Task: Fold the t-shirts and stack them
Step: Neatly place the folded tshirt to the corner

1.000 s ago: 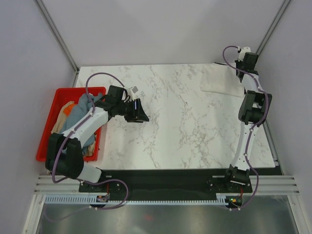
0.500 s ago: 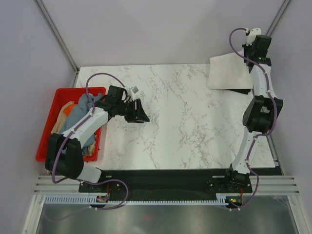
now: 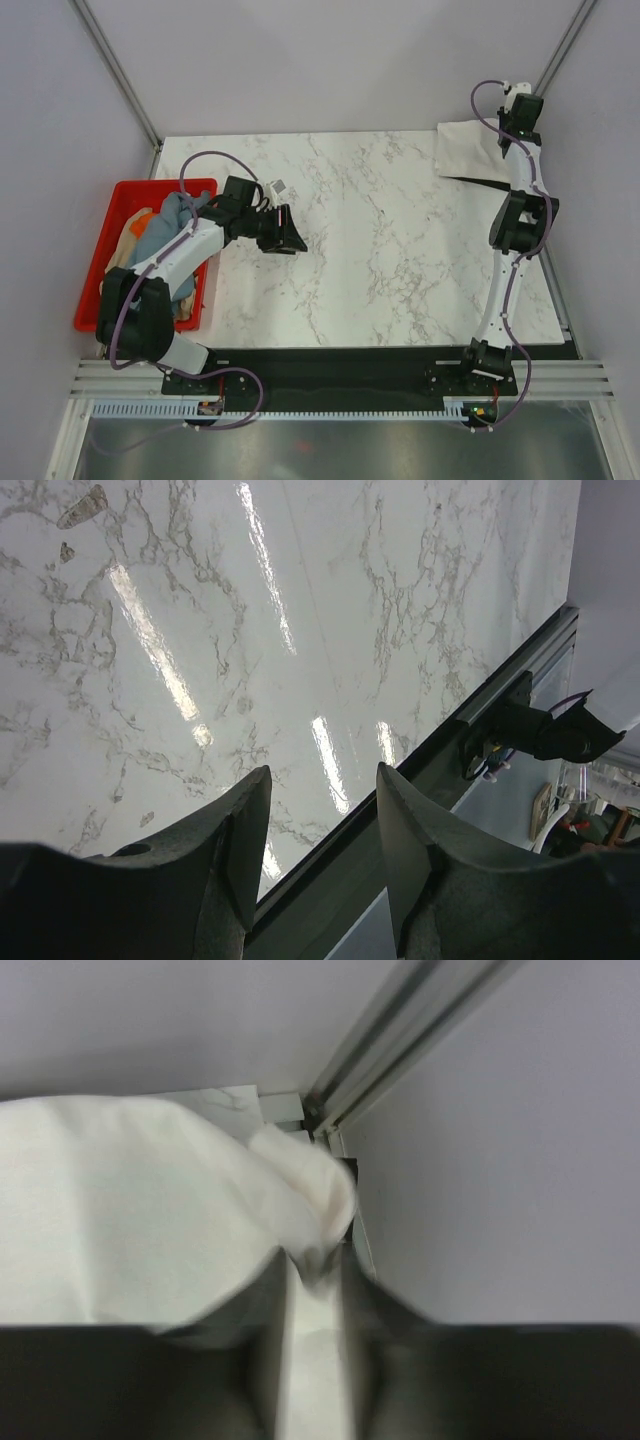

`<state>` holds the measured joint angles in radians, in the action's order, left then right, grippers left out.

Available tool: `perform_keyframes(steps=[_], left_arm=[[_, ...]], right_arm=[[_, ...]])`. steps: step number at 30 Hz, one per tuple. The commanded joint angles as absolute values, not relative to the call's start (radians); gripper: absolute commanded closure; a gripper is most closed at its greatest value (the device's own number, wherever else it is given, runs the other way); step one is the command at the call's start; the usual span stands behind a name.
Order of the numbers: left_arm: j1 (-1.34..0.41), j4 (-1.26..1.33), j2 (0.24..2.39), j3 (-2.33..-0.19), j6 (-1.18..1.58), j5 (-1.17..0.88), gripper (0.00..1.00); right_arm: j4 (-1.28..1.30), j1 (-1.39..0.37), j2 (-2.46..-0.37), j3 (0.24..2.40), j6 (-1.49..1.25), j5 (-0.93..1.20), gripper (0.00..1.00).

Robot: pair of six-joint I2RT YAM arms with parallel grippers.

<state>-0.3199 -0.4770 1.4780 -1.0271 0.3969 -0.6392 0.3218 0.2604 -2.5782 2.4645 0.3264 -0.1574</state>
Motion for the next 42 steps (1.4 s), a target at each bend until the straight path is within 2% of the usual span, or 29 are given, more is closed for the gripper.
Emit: perform_keyframes(steps=[1, 2, 6, 7, 13, 15, 16, 18, 19, 22, 27, 37, 42], left_arm=[[-0.314, -0.468, 1.491, -1.037, 0.36, -0.669, 0.46], [-0.314, -0.468, 1.491, -1.035, 0.36, -0.667, 0.46], [-0.314, -0.469, 1.482, -1.032, 0.36, -0.663, 0.46], [-0.314, -0.468, 1.479, -1.032, 0.36, -0.663, 0.46], [-0.314, -0.468, 1.447, -1.031, 0.354, -0.666, 0.45], [-0.314, -0.468, 1.433, -1.032, 0.353, -0.664, 0.45], [-0.314, -0.468, 1.431, -1.032, 0.351, -0.663, 0.45], [-0.314, -0.468, 1.427, -1.032, 0.353, -0.664, 0.45], [-0.314, -0.468, 1.424, -1.031, 0.351, -0.667, 0.45], [-0.316, -0.466, 1.422, -1.028, 0.353, -0.67, 0.45], [-0.314, -0.466, 1.431, -1.035, 0.354, -0.673, 0.45], [-0.314, -0.466, 1.451, -1.035, 0.353, -0.672, 0.45], [-0.318, -0.466, 1.436, -1.043, 0.351, -0.669, 0.45]], right_arm=[[0.138, 0.299, -2.602, 2.487, 0.233, -0.259, 0.56], [0.114, 0.301, -2.605, 2.487, 0.227, -0.267, 0.47], [0.083, 0.299, -2.558, 2.482, 0.196, -0.298, 0.41], [0.077, 0.295, -2.531, 2.426, 0.19, -0.292, 0.35], [0.104, 0.27, -2.327, 2.186, 0.091, -0.178, 0.26], [0.124, 0.256, -2.274, 2.126, 0.046, -0.123, 0.35], [0.13, 0.246, -2.258, 2.067, 0.025, -0.095, 0.54], [0.14, 0.244, -2.221, 2.013, -0.049, -0.019, 0.65], [0.138, 0.242, -2.214, 1.966, -0.07, 0.07, 0.76], [0.144, 0.23, -2.218, 1.921, -0.136, 0.205, 0.87], [0.132, 0.199, -2.272, 1.887, -0.199, 0.285, 0.92], [0.092, 0.133, -2.352, 1.853, -0.252, 0.307, 0.92], [0.129, 0.133, -2.283, 1.841, -0.253, 0.301, 0.91]])
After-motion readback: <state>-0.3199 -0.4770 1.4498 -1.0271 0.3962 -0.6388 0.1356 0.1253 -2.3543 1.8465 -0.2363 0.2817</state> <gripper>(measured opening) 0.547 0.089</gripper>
